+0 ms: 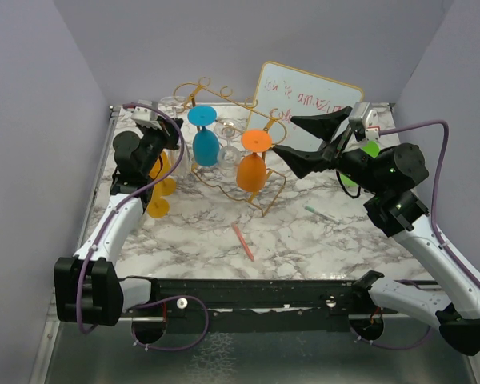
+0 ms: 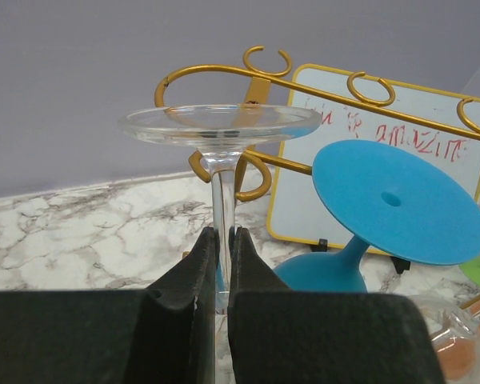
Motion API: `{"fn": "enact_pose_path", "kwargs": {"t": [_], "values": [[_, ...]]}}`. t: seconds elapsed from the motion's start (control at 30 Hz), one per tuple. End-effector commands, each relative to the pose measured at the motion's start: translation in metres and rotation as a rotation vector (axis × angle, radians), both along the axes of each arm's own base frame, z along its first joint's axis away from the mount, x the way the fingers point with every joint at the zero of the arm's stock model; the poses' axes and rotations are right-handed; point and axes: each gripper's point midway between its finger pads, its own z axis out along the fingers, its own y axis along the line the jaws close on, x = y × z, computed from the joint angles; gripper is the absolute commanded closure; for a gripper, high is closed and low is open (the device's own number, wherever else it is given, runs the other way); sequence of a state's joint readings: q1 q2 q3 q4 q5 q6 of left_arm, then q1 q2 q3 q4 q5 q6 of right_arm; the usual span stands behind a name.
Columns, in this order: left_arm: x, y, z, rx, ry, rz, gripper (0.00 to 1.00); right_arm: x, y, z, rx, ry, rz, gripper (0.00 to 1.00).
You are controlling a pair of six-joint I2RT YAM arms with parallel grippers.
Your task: Place the wine glass upside down on the wine glass rack
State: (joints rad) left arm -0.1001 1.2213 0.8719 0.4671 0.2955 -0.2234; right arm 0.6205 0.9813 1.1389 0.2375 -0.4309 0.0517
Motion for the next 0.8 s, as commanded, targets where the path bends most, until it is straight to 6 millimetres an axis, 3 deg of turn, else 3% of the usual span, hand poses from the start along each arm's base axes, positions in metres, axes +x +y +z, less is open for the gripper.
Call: {"fn": "enact_pose_path", "kwargs": {"t": [0.0, 0.23, 0.5, 0.77], "values": [[0.002, -0.001, 0.014, -0.005, -0.067, -0.007, 0.99, -0.002, -0.001, -0.002, 0.003, 0.003, -0.002, 0.2], [0.002, -0.001, 0.022, -0.067, -0.108, -0.002, 1.0, -0.001, -0.001, -0.002, 0.001, 0.004, -0.002, 0.2], [0.009, 0.001, 0.009, -0.043, -0.123, 0.014, 1.0, -0.002, -0.003, -0.001, -0.001, -0.001, -0.011, 0.2], [0.009, 0.002, 0.009, -0.067, -0.167, 0.015, 1.0, -0.002, -0.002, -0.001, -0.004, -0.003, -0.008, 0.2]]}}
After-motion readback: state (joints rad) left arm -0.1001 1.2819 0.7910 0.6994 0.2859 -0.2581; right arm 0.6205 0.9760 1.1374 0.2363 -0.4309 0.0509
